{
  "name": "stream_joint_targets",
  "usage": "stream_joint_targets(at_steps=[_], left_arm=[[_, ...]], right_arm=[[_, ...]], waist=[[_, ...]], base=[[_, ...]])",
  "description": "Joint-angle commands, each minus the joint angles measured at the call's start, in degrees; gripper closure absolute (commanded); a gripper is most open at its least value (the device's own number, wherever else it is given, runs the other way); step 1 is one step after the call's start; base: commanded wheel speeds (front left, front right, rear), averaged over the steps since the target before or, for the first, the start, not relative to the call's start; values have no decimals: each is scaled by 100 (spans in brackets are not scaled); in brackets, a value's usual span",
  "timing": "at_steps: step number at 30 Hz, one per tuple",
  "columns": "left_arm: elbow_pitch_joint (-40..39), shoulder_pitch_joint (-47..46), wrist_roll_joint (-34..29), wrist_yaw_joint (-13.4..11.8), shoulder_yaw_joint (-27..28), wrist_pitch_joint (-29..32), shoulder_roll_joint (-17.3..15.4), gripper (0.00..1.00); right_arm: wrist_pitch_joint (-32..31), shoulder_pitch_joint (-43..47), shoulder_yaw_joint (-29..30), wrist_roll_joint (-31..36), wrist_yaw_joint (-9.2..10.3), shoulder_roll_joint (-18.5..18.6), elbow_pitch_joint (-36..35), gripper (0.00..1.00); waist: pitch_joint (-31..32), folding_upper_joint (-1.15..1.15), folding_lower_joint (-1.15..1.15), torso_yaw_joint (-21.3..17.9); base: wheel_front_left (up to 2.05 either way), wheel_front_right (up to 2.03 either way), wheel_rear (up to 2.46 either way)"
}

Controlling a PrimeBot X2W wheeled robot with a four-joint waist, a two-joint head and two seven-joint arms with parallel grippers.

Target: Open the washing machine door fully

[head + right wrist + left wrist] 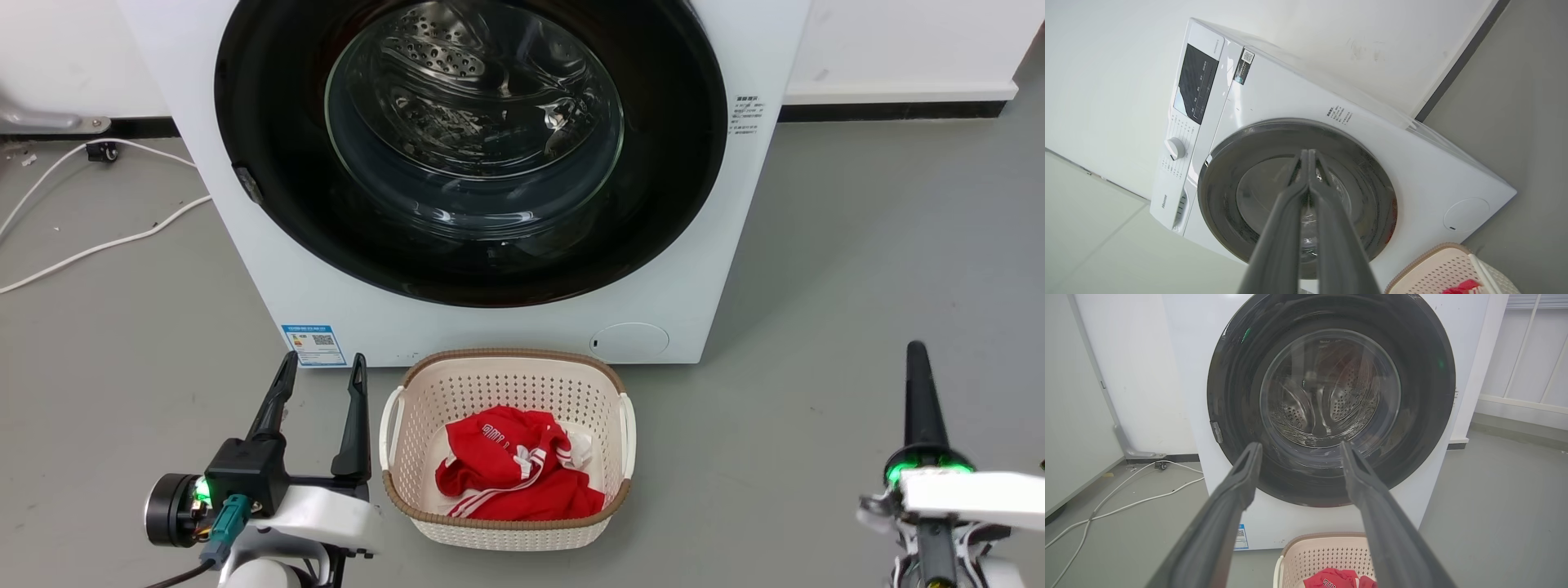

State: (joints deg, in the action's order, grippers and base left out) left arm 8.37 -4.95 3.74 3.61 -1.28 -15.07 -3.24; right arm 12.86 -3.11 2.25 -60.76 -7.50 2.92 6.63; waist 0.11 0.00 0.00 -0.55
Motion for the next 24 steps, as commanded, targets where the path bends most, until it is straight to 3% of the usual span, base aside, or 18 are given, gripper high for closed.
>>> stream_joint_targets(at_steps=[1, 5, 9, 16, 22, 24], left_arm=[[-10, -47, 29, 0, 11, -14, 6, 0], [-72, -107, 49, -23, 31, -14, 15, 0], [-124, -200, 74, -19, 53, -14, 17, 0], [-256, -505, 8, 31, 91, -14, 16, 0], [-309, -804, -45, 92, 101, -14, 2, 0], [-317, -848, -48, 99, 105, -14, 1, 0]], right_arm=[[63, -194, 16, -652, 1, -3, 31, 100], [-2, -649, 216, -1980, 1, -4, 54, 100], [-287, -1248, 530, -2522, 1, 78, 260, 100], [-941, -2848, 709, -3005, 1, 628, 1177, 100], [-1708, -4425, 313, -2875, 0, 1283, 2414, 100], [-1903, -4716, 213, -2867, 1, 1331, 2619, 100]], waist=[[-16, 0, 0, -7], [-121, 0, 0, -33], [-286, 0, 0, -43], [-774, 0, 0, -49], [-1164, 0, 0, -8], [-1212, 0, 0, 4]], base=[[0, 0, 0], [0, 0, 0], [0, 0, 0], [0, 0, 0], [0, 0, 0], [0, 0, 0]])
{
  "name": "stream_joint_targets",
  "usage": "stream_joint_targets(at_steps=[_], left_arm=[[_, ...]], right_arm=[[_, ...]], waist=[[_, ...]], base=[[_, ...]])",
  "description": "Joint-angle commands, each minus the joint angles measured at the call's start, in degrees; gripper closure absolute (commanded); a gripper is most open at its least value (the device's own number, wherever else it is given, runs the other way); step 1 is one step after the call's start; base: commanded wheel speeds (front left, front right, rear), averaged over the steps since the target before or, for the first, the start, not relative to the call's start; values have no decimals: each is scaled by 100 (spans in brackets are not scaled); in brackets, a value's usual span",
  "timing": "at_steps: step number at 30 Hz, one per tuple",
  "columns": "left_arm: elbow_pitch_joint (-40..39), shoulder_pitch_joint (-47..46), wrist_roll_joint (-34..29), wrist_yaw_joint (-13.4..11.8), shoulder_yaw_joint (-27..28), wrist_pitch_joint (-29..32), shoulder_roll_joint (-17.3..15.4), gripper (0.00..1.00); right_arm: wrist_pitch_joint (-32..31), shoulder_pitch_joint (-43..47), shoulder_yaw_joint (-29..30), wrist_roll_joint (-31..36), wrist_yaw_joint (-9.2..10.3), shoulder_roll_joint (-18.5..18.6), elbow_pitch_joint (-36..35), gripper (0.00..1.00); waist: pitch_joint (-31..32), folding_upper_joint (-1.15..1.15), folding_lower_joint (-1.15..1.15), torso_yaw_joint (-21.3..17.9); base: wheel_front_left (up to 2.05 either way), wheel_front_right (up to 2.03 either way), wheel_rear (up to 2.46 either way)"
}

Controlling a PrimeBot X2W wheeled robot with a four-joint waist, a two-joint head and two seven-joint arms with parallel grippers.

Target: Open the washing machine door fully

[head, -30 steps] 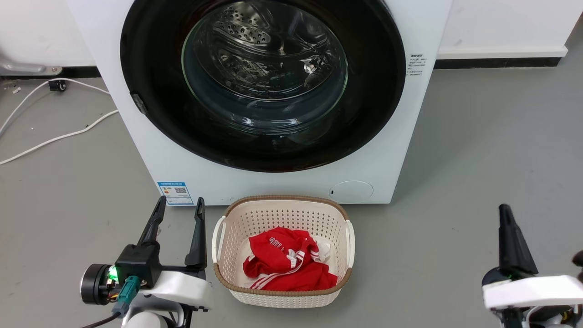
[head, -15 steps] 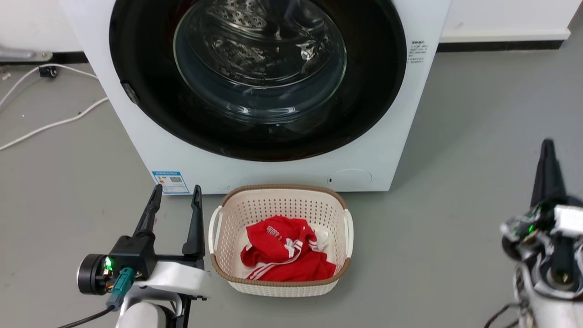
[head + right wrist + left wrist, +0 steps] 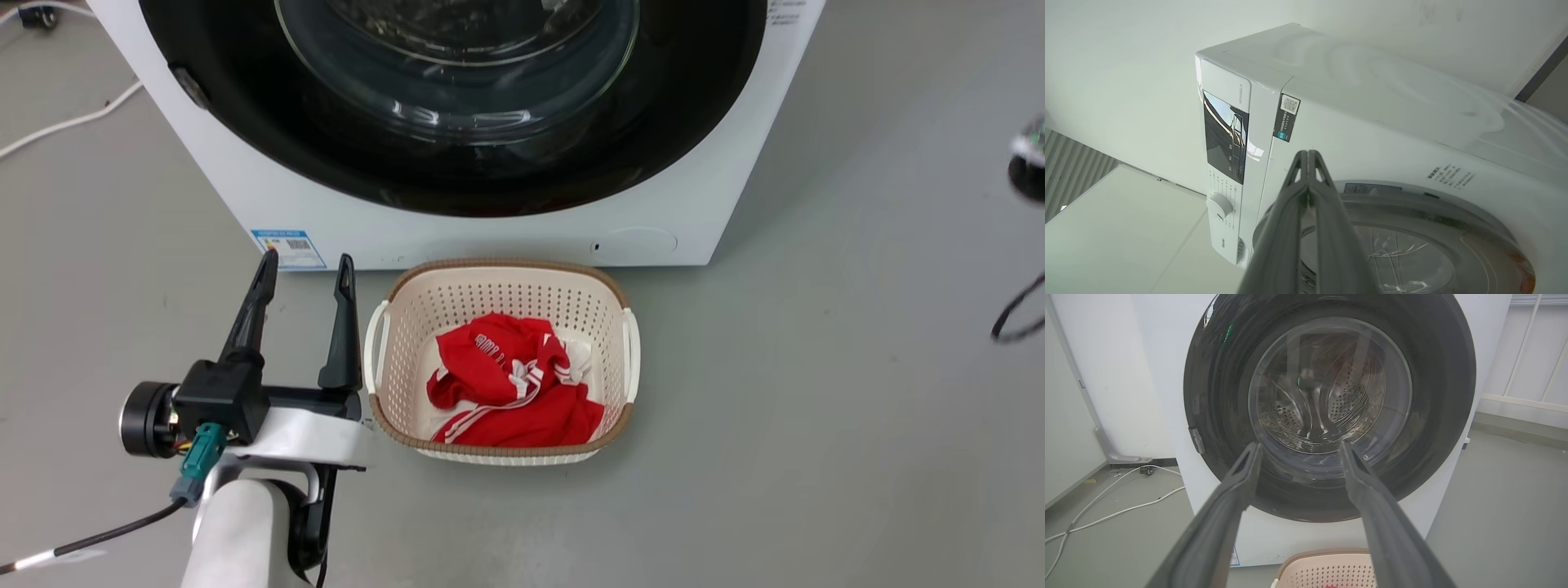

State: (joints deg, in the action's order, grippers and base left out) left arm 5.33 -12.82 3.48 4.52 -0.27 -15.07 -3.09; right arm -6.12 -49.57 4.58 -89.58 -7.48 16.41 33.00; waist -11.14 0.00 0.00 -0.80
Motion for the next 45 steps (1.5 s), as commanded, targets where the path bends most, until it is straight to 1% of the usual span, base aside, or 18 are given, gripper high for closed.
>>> stream_joint_targets(at_steps=[1, 4, 8, 16, 22, 27, 31, 36, 38, 45], left_arm=[[-23, -97, -24, 23, 9, -14, -17, 0], [-57, -187, -32, 46, 19, -14, -24, 0], [-112, -299, -62, 93, 16, -14, -45, 0], [-245, -533, -56, 146, -53, -14, -37, 0], [-361, -716, 1, 180, -172, -14, -15, 0], [-432, -838, 39, 191, -248, -14, 1, 0], [-505, -932, 55, 193, -272, -14, 7, 0], [-529, -947, 73, 198, -298, -14, 14, 0], [-511, -954, 71, 197, -312, -14, 18, 0], [-420, -873, 80, 171, -269, -14, 21, 0]], right_arm=[[-167, -338, -125, 74, -1, 61, 189, 100], [-599, -1047, -378, 220, -1, 220, 790, 100], [-1064, -1922, -782, 576, -1, 261, 1518, 100], [-1680, -3239, -1339, 1236, -1, 44, 2619, 100], [-1899, -3820, -1588, 1624, -1, -73, 3164, 100], [-1905, -4183, -1716, 1891, -1, -156, 3518, 100], [-1917, -4397, -1763, 1992, -1, -225, 3671, 100], [-2166, -4476, -1813, 2048, -1, -347, 3780, 100], [-2392, -4451, -1822, 1996, -5, -411, 3682, 100], [-2955, -4161, -1789, 1849, -7, -308, 3381, 100]], waist=[[-134, 0, 0, 41], [-264, 0, 0, 70], [-429, 0, 0, 122], [-836, 0, 0, 239], [-1119, 0, 0, 342], [-1360, 0, 0, 411], [-1521, 0, 0, 443], [-1594, 0, 0, 464], [-1596, 0, 0, 474], [-1435, 0, 0, 424]], base=[[0, 0, 0], [0, 0, 0], [0, 0, 0], [0, 0, 0], [0, 0, 0], [0, 0, 0], [0, 0, 0], [0, 0, 0], [0, 0, 0], [0, 0, 0]])
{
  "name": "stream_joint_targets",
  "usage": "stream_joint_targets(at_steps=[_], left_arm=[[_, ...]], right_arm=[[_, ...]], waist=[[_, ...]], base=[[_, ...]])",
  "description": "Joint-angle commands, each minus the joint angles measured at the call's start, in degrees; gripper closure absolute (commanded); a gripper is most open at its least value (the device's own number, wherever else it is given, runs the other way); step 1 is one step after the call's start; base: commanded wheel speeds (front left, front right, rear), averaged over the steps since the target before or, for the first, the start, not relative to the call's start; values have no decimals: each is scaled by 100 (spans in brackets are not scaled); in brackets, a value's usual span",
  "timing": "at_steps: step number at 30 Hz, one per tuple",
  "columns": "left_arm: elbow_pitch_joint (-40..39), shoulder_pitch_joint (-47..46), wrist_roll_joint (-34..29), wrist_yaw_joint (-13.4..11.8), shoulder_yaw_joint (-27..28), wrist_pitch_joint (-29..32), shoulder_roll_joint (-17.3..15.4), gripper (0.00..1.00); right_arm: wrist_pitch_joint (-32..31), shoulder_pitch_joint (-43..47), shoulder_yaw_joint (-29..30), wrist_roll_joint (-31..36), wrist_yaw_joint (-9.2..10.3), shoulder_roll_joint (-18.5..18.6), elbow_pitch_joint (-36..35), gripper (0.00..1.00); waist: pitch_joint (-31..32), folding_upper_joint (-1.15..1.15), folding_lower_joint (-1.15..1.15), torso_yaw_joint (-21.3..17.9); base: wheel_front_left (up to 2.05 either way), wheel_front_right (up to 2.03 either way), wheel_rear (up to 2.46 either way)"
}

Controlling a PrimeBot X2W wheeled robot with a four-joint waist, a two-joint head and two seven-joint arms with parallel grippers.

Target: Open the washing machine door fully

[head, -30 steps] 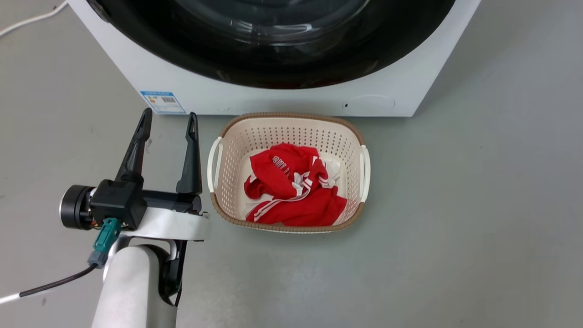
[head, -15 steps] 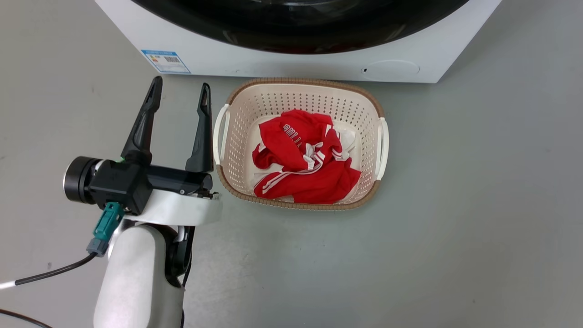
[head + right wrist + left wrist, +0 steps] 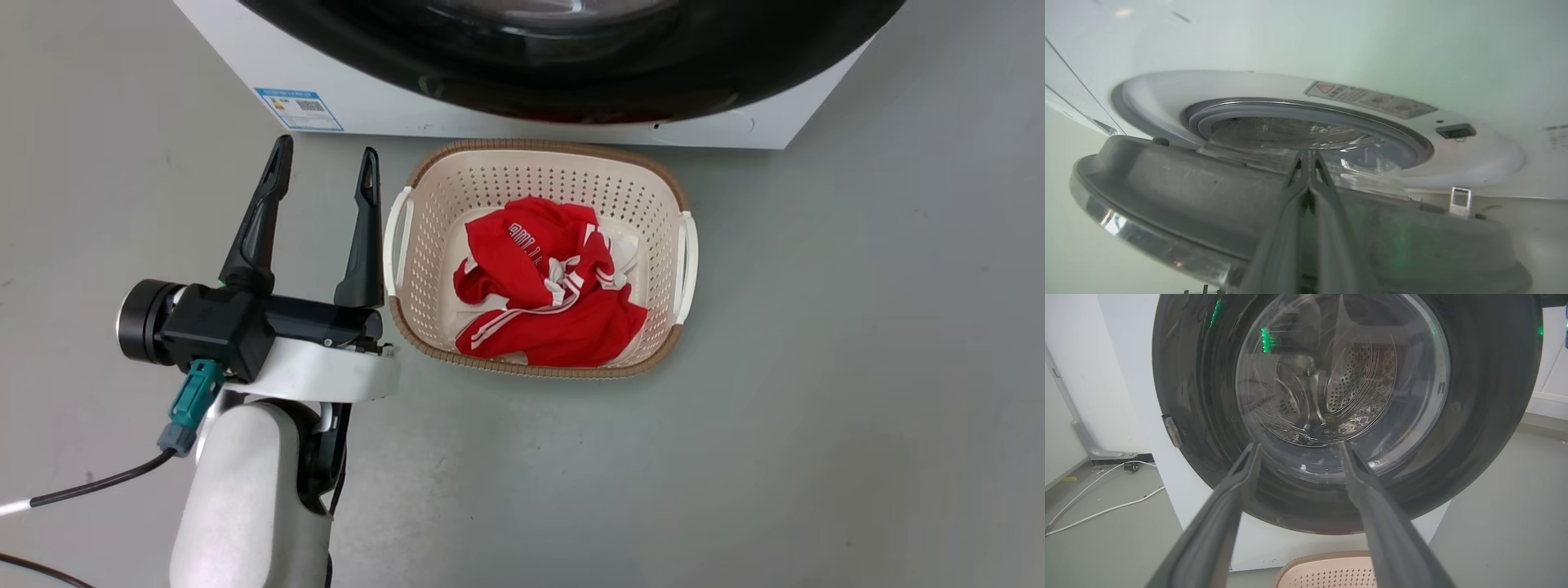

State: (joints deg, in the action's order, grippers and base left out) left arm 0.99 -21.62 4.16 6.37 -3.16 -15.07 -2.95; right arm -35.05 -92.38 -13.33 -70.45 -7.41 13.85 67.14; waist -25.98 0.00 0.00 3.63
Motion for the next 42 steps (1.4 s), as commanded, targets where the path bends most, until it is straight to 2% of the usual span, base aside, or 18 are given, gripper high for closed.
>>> stream_joint_targets(at_steps=[1, 11, 22, 28, 30, 42], left_arm=[[31, 31, 6, -12, 23, -14, 8, 0], [235, 311, -9, -31, 66, -14, 9, 0], [418, 864, 37, -87, 42, -14, 7, 0], [439, 1157, 48, -130, 32, -14, 8, 0], [469, 1278, 79, -160, -47, -14, 9, 0], [538, 1431, 137, -228, -260, -14, 8, 0]], right_arm=[[-169, 172, 14, -91, -14, -53, -73, 100], [-1221, 1094, 25, -418, -15, -173, -618, 100], [-1902, 2591, -149, -619, -13, -499, -1430, 100], [-2076, 3307, -184, -809, -14, -765, -2063, 100], [-2145, 3773, -183, -976, -14, -906, -2467, 100], [-2043, 4868, -550, -1360, -14, -1111, -3572, 100]], waist=[[93, 0, 0, -28], [718, 0, 0, -114], [1584, 0, 0, -135], [1873, 0, 0, -115], [1998, 0, 0, -66], [2212, 0, 0, 48]], base=[[0, 0, 0], [0, 0, 0], [0, 0, 0], [0, 0, 0], [0, 0, 0], [0, 0, 0]])
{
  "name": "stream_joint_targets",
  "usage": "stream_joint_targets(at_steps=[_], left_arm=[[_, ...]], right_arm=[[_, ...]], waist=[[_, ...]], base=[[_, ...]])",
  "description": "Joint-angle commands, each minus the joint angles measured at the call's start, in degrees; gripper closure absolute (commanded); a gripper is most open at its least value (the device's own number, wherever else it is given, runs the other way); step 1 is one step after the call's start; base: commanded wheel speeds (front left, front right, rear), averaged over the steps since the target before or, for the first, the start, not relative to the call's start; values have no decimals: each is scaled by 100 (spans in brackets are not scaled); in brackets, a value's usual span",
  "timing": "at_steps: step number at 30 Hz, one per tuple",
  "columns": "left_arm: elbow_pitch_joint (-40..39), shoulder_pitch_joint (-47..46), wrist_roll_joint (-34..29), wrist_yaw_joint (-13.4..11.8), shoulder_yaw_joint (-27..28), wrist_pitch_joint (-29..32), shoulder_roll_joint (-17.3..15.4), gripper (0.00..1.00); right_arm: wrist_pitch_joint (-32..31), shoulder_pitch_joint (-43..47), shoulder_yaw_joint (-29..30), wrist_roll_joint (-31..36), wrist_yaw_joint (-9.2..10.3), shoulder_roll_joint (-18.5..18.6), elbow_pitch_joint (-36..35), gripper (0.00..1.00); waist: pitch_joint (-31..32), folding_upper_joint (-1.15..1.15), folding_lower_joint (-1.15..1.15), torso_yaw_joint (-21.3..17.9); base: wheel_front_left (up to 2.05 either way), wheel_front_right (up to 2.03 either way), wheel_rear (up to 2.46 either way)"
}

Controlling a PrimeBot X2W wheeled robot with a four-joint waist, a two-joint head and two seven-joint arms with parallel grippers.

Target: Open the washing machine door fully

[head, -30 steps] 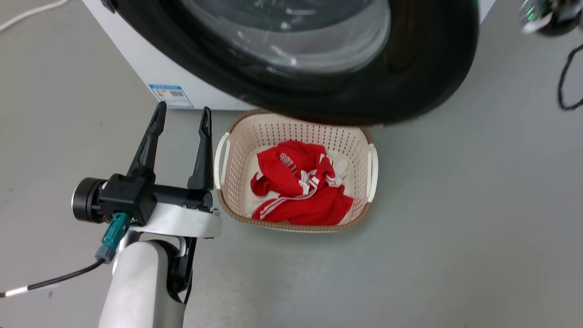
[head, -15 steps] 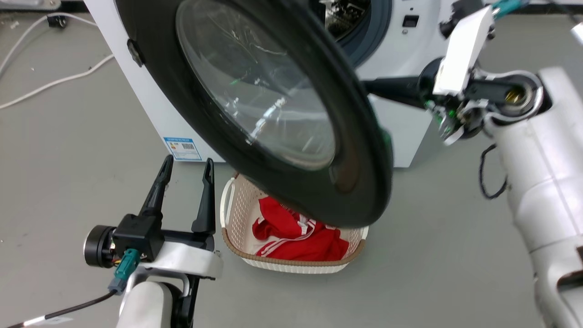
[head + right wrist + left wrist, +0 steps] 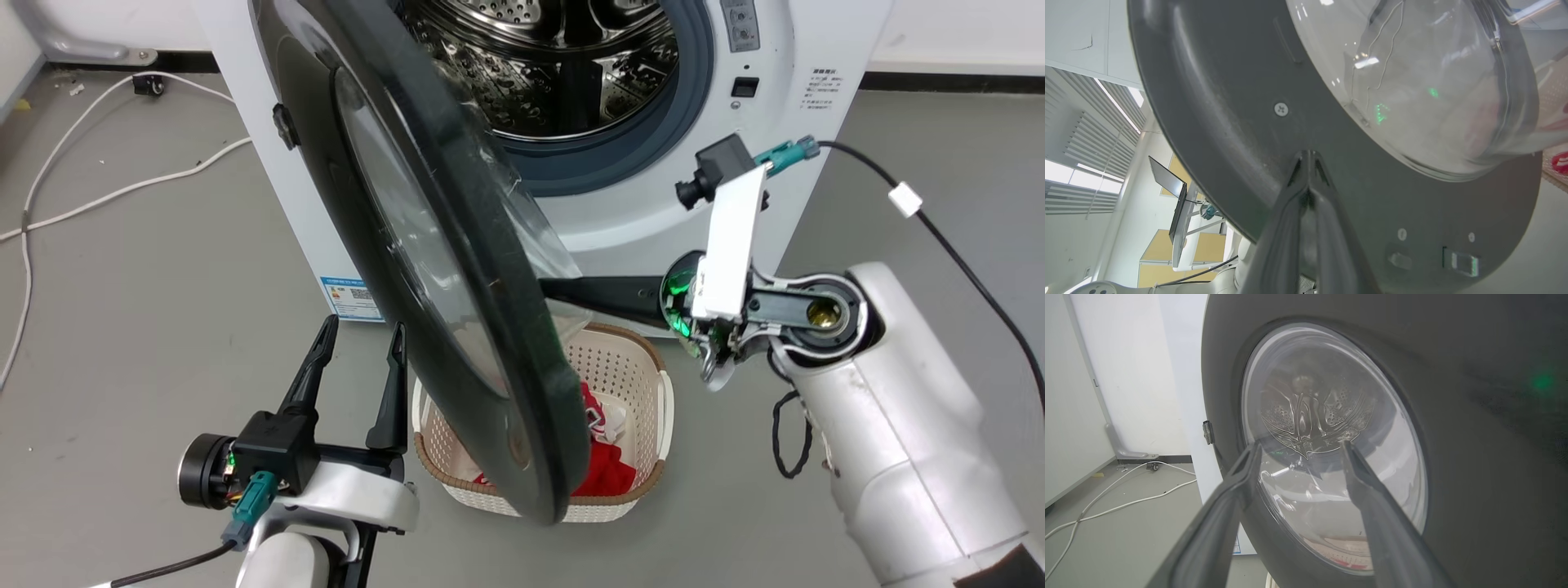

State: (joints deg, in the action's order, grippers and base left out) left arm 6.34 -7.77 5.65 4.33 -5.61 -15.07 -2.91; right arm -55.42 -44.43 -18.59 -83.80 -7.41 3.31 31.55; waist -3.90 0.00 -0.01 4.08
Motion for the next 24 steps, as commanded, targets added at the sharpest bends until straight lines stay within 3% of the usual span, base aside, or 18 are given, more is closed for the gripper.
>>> stream_joint_targets(at_steps=[1, 9, 11, 12, 18, 19, 20, 21, 24], left_arm=[[3, 51, -9, -30, -15, -14, 4, 0], [-18, 93, 32, -58, -7, -14, 4, 0], [-11, 91, 38, -67, -14, -14, 4, 0], [-3, 99, 52, -85, -17, -14, 3, 0], [17, 177, 26, -89, 71, -14, 4, 0], [16, 201, 24, -97, 95, -14, 4, 0], [12, 227, 24, -109, 120, -14, 4, 0], [9, 257, 23, -113, 145, -14, 3, 0], [12, 352, 16, -115, 199, -14, 4, 0]], right_arm=[[29, 128, -74, -52, -14, -63, -83, 100], [501, 576, -518, -508, -14, -58, -620, 100], [940, 719, -508, -562, -14, -44, -710, 100], [1757, 973, -422, -692, -14, -44, -833, 100], [3311, 1507, 45, -890, -14, -44, -1055, 100], [3526, 1630, 167, -955, -14, -45, -1108, 65], [3758, 1753, 298, -951, -14, -46, -1180, 40], [3972, 1882, 389, -879, -14, -26, -1250, 0], [4540, 2390, 719, -924, -14, -24, -1487, 0]], waist=[[10, 0, 1, 3], [25, 0, 1, -49], [42, 0, 1, -64], [75, 0, 1, -74], [192, 0, 1, -146], [223, 0, 1, -164], [245, 0, 1, -181], [265, 0, 1, -199], [322, 0, 1, -236]], base=[[0, 0, 0], [0, 0, 0], [0, 0, 0], [0, 0, 0], [0, 0, 0], [0, 0, 0], [0, 0, 0], [0, 0, 0], [0, 0, 0]])
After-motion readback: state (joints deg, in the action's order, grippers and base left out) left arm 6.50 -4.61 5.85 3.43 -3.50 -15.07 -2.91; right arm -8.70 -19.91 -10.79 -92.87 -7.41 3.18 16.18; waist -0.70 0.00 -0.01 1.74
